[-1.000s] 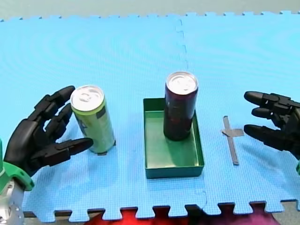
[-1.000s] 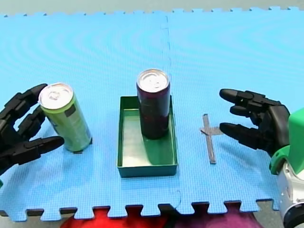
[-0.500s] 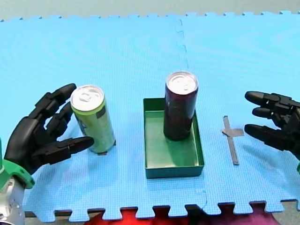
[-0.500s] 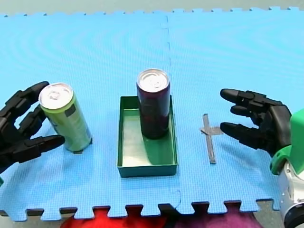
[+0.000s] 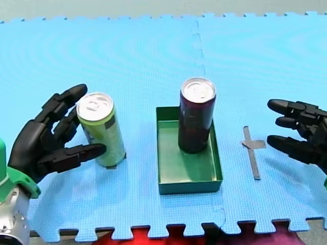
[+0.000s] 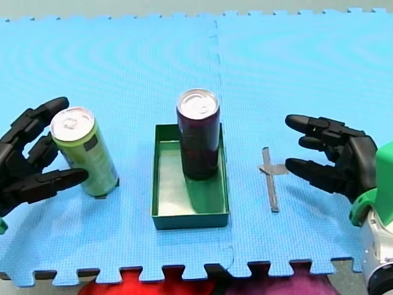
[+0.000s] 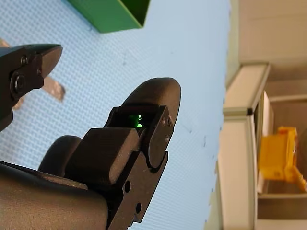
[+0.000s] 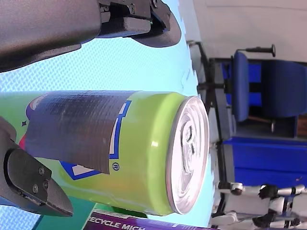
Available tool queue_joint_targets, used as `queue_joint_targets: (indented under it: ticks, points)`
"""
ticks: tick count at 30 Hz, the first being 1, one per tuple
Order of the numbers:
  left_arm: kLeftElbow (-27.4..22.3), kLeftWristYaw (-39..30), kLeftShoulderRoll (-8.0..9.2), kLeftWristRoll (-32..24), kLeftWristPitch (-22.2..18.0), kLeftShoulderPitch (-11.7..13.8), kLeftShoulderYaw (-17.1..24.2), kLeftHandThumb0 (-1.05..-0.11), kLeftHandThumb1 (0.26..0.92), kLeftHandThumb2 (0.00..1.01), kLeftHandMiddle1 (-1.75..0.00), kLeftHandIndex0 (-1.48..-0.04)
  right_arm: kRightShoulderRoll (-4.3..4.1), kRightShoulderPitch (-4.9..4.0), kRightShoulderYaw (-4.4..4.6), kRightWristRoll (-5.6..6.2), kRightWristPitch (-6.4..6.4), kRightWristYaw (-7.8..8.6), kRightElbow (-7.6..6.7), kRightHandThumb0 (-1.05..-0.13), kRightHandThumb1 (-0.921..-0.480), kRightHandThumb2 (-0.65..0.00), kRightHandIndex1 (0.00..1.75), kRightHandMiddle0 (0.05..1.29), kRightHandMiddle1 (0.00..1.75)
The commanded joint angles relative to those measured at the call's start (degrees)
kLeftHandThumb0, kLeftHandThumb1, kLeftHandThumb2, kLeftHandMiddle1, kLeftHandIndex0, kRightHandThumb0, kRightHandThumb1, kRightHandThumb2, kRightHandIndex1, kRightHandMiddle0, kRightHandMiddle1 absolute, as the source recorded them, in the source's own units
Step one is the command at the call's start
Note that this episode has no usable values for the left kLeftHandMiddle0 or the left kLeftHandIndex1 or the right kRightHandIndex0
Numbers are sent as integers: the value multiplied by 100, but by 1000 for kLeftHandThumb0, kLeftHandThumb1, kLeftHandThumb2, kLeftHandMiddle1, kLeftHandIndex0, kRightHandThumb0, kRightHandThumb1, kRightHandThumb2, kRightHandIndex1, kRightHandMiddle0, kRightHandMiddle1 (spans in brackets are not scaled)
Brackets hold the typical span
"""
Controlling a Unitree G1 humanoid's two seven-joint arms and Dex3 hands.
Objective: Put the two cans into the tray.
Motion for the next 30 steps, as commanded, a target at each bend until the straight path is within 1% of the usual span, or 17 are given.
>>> queue_joint_targets:
  ticks: [1, 5, 10, 19, 25, 30]
  points:
    - [-20, 18, 15, 12, -1, -42, -6, -775, 663, 6, -3, -107, -37, -3, -3, 0, -30, -28, -21, -501, -742, 0, 1392, 1039, 0]
    - [-45, 28, 3, 14, 16, -50, -17, -785, 669, 5, -4, -107, -45, -2, 5, -8, -30, -48, -19, -501, -742, 0, 1393, 1039, 0]
    - [-91, 51, -22, 14, 65, -68, -37, -793, 673, 4, -4, -107, -62, -3, -2, 9, -26, -25, -19, -501, -742, 0, 1395, 1040, 0]
    - [-129, 32, -99, -16, 131, -156, -57, -810, 682, 3, -8, -108, -96, -22, 4, -4, -23, -21, 4, -506, -742, 0, 1400, 1041, 1]
    - [-151, 94, -130, 18, 136, -204, -82, -857, 697, 6, -9, -108, -124, -36, -8, 11, -12, 6, 5, -511, -744, -1, 1406, 1037, 0]
    - [-204, 175, -156, 44, 157, -229, -120, -867, 696, 2, -10, -110, -134, -47, -23, 26, -5, 33, 1, -517, -747, -1, 1413, 1036, 0]
